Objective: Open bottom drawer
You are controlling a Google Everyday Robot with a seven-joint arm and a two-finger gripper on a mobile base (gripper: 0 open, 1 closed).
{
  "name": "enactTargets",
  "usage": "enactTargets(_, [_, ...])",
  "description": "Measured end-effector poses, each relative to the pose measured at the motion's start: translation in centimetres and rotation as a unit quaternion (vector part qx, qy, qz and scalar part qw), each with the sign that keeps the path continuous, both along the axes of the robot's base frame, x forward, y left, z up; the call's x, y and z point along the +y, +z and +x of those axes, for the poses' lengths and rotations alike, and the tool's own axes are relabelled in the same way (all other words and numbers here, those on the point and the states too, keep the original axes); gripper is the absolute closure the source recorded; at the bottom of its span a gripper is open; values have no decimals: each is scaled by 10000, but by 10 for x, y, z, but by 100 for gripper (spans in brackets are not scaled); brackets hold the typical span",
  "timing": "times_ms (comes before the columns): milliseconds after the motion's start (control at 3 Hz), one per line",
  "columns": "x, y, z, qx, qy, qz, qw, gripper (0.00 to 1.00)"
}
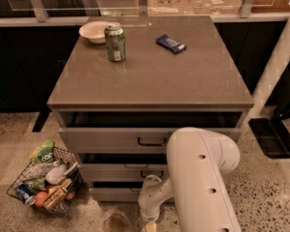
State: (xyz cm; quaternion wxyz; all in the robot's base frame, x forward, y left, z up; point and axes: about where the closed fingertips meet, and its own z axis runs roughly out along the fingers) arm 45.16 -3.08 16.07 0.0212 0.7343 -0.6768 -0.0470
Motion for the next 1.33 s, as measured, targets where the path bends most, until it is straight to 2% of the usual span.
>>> enactTargets(1333, [0,0,0,-1,0,0,10000,0])
